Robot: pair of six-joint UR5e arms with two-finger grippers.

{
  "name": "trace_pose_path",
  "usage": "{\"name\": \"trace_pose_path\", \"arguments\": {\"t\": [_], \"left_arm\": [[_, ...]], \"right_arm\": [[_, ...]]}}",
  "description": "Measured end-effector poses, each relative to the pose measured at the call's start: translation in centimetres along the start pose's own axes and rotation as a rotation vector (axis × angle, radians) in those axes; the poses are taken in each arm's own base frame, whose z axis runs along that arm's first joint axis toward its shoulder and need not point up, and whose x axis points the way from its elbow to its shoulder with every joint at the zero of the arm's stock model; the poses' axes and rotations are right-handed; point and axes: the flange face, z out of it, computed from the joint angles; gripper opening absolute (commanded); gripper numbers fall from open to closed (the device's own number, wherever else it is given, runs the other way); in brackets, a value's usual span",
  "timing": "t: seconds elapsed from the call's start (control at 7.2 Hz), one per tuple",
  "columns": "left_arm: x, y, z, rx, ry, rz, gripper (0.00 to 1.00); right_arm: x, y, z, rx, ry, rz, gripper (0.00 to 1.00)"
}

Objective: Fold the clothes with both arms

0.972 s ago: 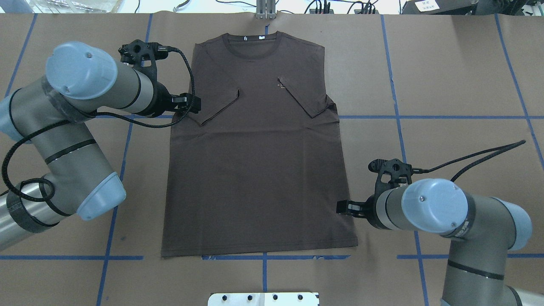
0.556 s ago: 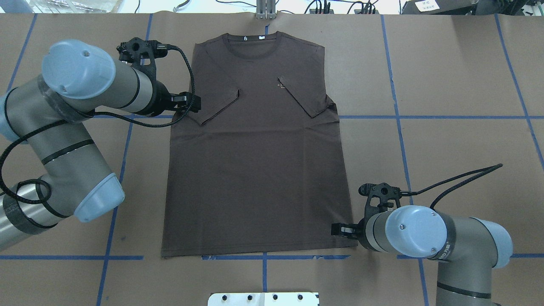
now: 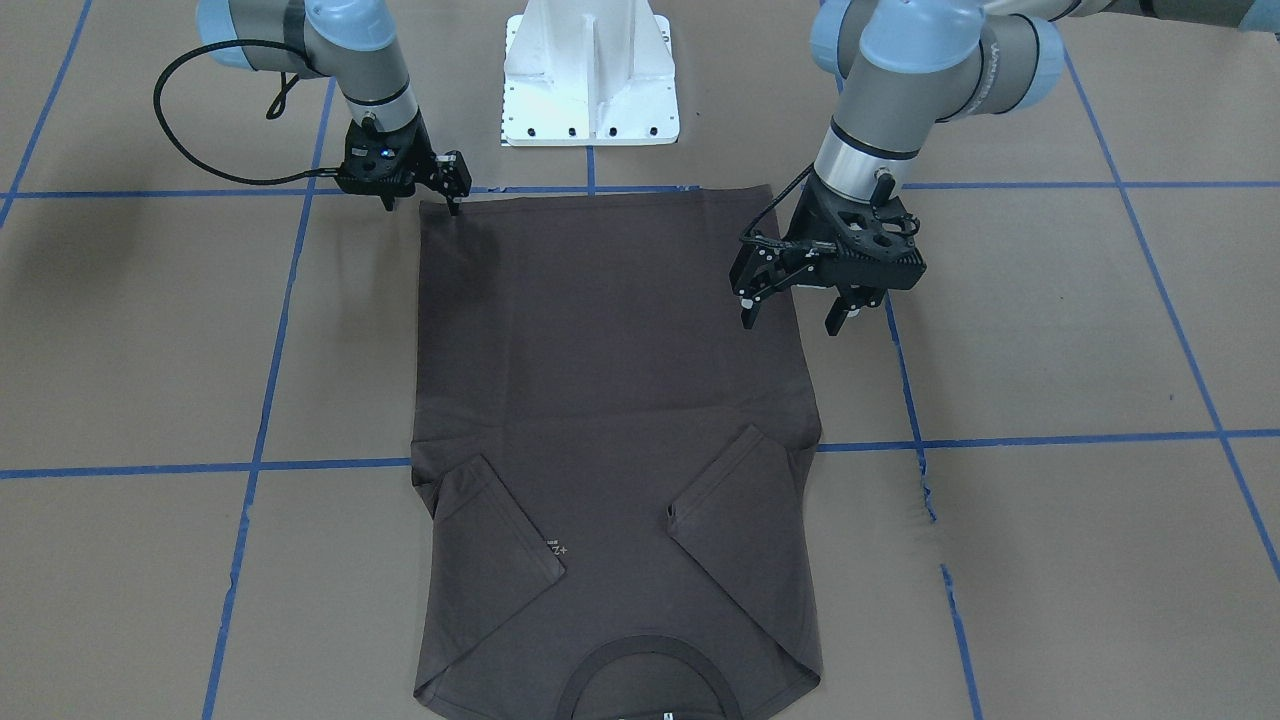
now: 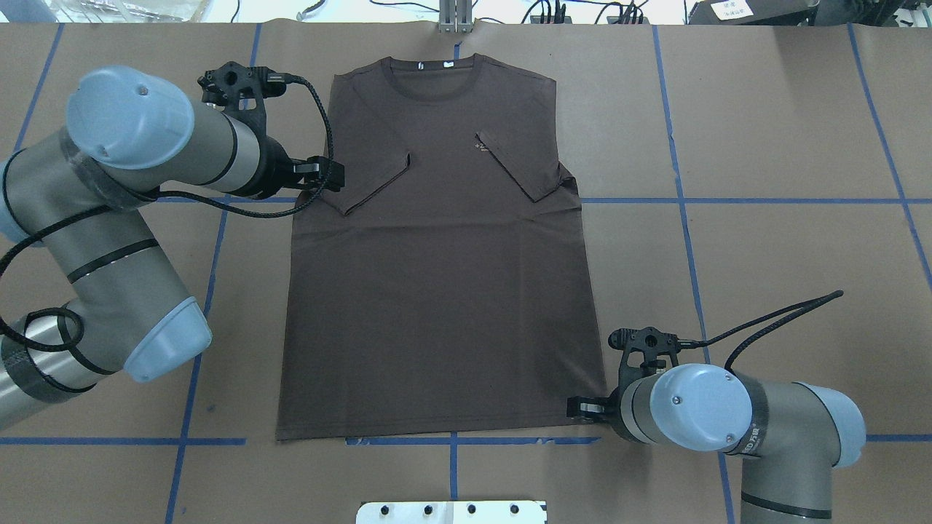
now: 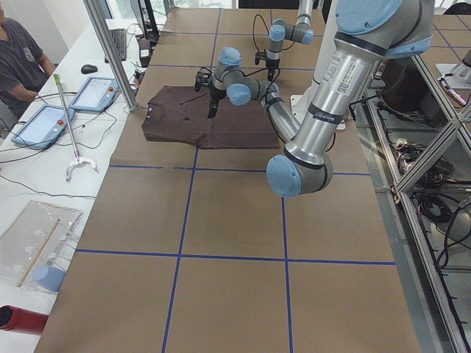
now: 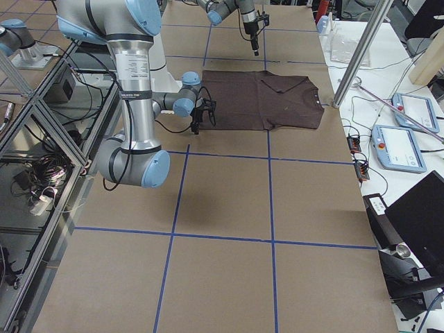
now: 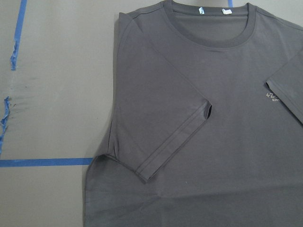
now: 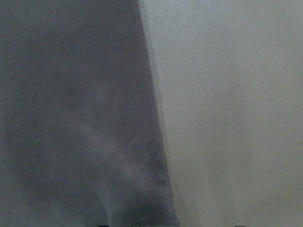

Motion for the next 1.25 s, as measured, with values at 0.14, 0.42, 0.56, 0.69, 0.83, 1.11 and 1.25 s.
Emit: {"name": "trace_pose_path", "arguments": {"t": [0.14,0.42,0.56,0.69,0.83,1.11,1.25], "left_arm": [[0.0,0.0,0.0,0.0,0.0,0.0,1.0],[0.0,0.0,0.0,0.0,0.0,0.0,1.0],[0.1,0.0,0.0,-0.001,0.001,0.0,1.0],[0.1,0.0,0.0,-0.001,0.001,0.0,1.0],[0.1,0.0,0.0,-0.001,0.001,0.0,1.0],[0.1,0.0,0.2,-0.002,-0.001,0.0,1.0],[0.0,0.0,0.3,-0.003,-0.003,0.0,1.0]], "right_arm": [[-0.1,0.0,0.0,-0.002,-0.001,0.0,0.13],[-0.1,0.2,-0.2,-0.019,-0.004,-0.003,0.0],[0.0,0.2,-0.2,-0.025,-0.004,-0.005,0.0],[0.0,0.1,-0.4,-0.026,-0.006,-0.006,0.0],[-0.1,-0.1,-0.8,-0.024,-0.015,-0.006,0.0],[-0.4,-0.4,-2.1,-0.019,-0.037,-0.005,0.0],[-0.5,-0.5,-2.6,-0.016,-0.045,-0.003,0.0]]}}
